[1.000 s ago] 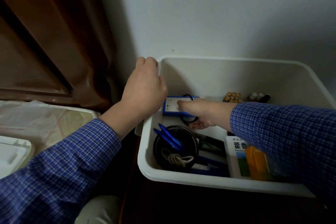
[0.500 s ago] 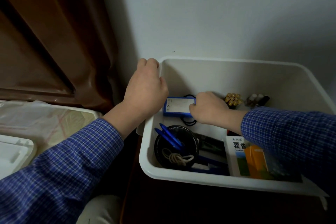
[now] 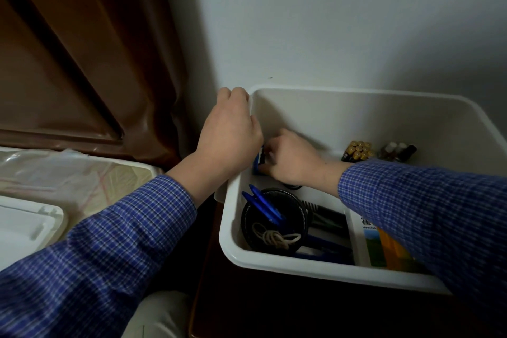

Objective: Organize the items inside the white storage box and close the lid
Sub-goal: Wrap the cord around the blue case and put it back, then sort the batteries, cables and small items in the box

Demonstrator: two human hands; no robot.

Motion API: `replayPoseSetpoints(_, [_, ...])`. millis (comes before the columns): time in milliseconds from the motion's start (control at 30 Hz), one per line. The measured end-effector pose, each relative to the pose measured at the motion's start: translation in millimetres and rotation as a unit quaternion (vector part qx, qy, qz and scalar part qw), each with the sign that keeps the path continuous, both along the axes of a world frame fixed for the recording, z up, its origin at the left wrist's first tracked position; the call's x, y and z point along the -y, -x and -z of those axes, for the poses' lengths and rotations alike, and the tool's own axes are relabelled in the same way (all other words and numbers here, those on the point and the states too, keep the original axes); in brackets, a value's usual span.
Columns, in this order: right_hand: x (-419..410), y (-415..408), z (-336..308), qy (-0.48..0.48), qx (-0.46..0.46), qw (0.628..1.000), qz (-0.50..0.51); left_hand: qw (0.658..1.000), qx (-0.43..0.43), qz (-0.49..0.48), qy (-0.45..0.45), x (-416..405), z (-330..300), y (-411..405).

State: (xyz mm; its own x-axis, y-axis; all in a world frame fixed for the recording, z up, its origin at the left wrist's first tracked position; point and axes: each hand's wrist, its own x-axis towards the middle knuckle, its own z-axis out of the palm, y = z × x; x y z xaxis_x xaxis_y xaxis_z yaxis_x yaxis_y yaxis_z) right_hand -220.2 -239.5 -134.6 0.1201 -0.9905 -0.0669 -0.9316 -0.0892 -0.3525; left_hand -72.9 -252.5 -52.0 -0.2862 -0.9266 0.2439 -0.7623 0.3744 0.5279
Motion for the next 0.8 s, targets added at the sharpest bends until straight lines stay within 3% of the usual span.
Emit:
replayPoseSetpoints(133, [6.9,-5.6,-4.1,-0.009,0.025,0.998,-0.054,1.000,-0.001,0.001,-0.003,-0.6,-1.1,0.0])
replayPoseSetpoints(300, [4.9,7.3,-9.3,-0.006,0.076,0.996,-0.038,1.000,-0.006,0.002,-0.004,1.0,0.6,-0.7])
replayPoseSetpoints(600, [-3.8,29.8,-6.8,0.033,0.058,0.997,-0.026,1.000,-0.008,0.005,0.016,2.2,1.8,-2.9])
replayPoseSetpoints(733, [-5.6,36.4,-10.5,0.066,0.017,0.997,0.035,0.992,0.017,0.022,0.123,-2.2,-3.8,-7.9])
replayPoseSetpoints(800, [-6.1,42.3,-14.2,0.072,-0.003,0.996,0.055,0.982,0.017,0.120,0.146,-8.3,-18.8,-10.1])
